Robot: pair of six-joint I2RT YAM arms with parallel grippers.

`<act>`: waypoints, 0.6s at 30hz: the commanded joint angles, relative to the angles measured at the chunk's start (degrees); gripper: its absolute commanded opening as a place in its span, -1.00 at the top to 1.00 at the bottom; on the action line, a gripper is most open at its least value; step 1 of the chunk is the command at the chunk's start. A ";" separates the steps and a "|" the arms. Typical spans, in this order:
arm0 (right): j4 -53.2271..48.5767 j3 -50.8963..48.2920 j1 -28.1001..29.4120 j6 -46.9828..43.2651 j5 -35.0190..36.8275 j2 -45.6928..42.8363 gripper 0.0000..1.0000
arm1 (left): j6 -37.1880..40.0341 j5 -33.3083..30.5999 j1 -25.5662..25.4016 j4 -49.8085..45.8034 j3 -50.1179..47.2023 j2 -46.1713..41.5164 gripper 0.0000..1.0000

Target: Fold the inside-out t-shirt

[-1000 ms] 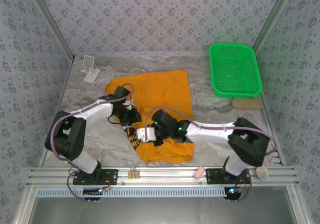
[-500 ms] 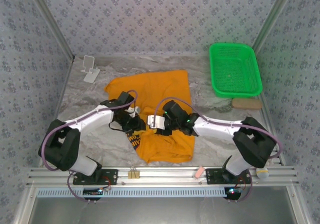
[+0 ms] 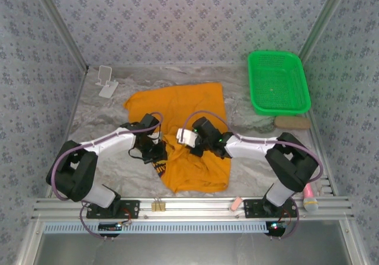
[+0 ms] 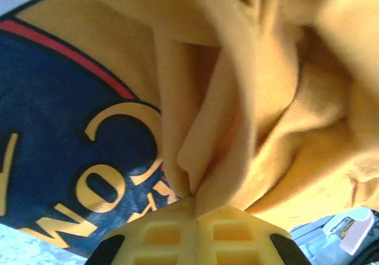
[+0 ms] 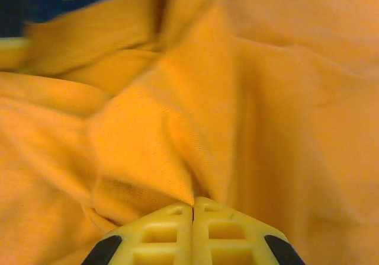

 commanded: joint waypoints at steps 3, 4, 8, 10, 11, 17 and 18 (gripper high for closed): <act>-0.06 -1.57 -1.98 5.44 8.61 -0.03 1.00 | 2.63 0.35 0.82 0.45 -3.51 -1.92 1.00; 0.19 -2.12 -1.87 5.94 9.45 0.18 1.00 | 2.89 1.19 0.91 1.09 -4.17 -1.98 1.00; 2.04 -4.47 -1.60 7.94 10.00 -1.60 0.84 | 3.62 5.89 0.88 1.98 -5.18 -2.60 1.00; 3.24 -5.27 -1.12 5.34 7.92 -3.81 0.74 | 3.69 7.82 0.97 2.70 -5.23 -3.81 1.00; 3.99 -5.77 -0.73 2.95 6.21 -5.35 0.66 | 4.06 8.67 1.03 2.97 -4.87 -4.56 0.93; 2.79 -3.46 0.12 -8.35 -7.27 -11.89 0.41 | 3.82 12.74 5.58 1.80 -2.12 -9.27 0.34; 2.47 -2.48 0.44 -9.23 -8.79 -11.28 0.41 | 3.60 12.03 7.06 1.46 -1.94 -9.72 0.34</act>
